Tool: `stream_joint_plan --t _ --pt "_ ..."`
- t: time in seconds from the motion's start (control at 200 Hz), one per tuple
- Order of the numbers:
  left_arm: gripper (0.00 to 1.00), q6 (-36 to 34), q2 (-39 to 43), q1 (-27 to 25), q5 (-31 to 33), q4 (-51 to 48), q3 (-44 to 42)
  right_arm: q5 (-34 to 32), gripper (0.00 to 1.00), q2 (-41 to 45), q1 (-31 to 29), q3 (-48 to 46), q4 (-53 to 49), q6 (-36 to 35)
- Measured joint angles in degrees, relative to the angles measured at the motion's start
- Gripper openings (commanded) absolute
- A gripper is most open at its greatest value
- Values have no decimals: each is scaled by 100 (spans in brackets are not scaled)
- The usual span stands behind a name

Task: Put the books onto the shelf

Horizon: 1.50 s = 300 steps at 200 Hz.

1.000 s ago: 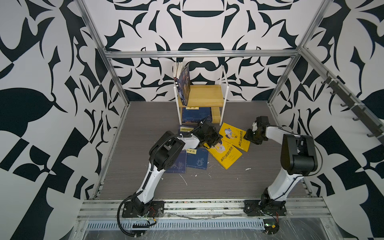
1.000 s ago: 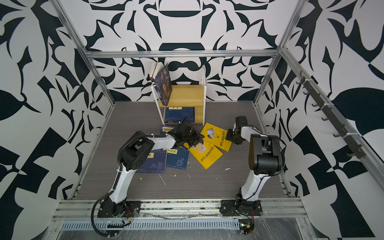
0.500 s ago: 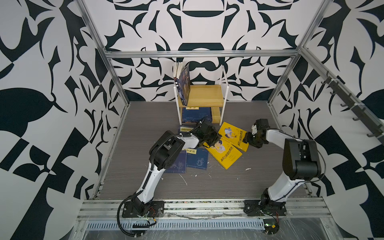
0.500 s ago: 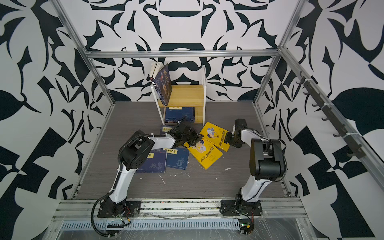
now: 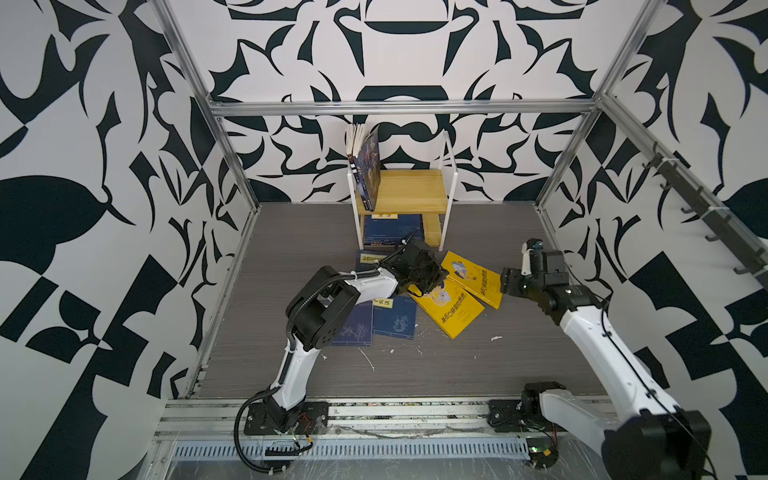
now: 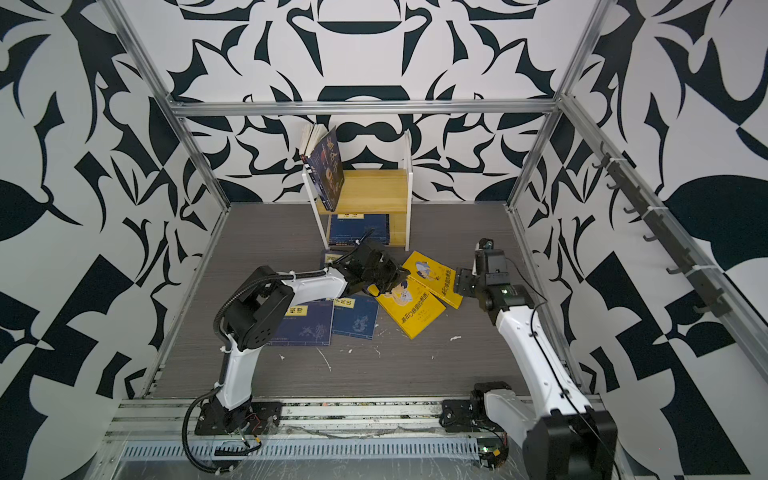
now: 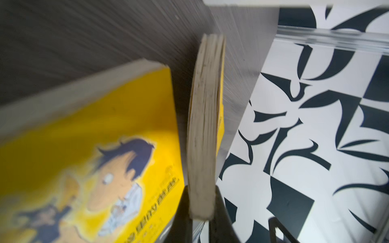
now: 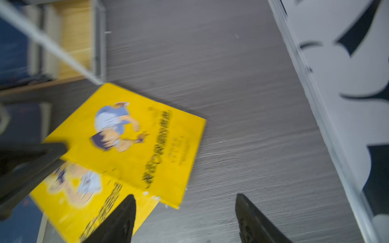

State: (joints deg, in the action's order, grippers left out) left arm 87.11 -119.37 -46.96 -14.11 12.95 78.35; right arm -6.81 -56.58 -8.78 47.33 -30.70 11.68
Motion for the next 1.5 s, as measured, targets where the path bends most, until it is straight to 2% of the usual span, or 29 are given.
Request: stream_joint_plan --t 0.105,0.215,0.415,0.57,0.92,1.075,1.14,1.195,1.24,1.35,1.4,1.44,1.5 --pt "0 9 107 -39 -37 -31 0 -295 75 393 -831 -107 31 -326" --pt "0 35 146 -55 -68 -42 0 -431 74 511 -1412 -247 138 -693" --pt "0 74 146 -55 -87 -50 -28 -874 74 -271 -2096 -258 236 -1379" --pt "0 103 146 -55 -94 -59 -52 -1043 72 -896 -2221 -240 264 -1700" --pt "0 212 146 -55 -133 -55 -92 -1211 68 -1598 -2245 -219 507 -1987" --pt "0 254 146 -55 -142 -42 -92 -1279 62 -1930 -2245 -219 717 -2194" --pt "0 267 146 -55 -146 -39 -92 -1349 58 -2083 -2245 -219 787 -2291" --pt "0 282 146 -52 -157 -44 -101 -1436 49 -2177 -2240 -219 839 -2382" --pt "0 297 146 -42 -157 -48 -107 -1547 40 -2249 -2234 -219 887 -2455" --pt "0 289 146 -33 -162 -72 -114 -1755 10 -2365 -2238 -208 940 -2656" --pt "18 293 146 -35 -157 -74 -114 -1794 0 -2361 -2229 -205 929 -2817" --pt "29 258 153 -33 -153 -42 -114 -1816 0 -2347 -2238 -205 905 -2848" --pt "40 210 160 -9 -170 -31 -125 -1790 0 -2260 -2223 -205 918 -2846"
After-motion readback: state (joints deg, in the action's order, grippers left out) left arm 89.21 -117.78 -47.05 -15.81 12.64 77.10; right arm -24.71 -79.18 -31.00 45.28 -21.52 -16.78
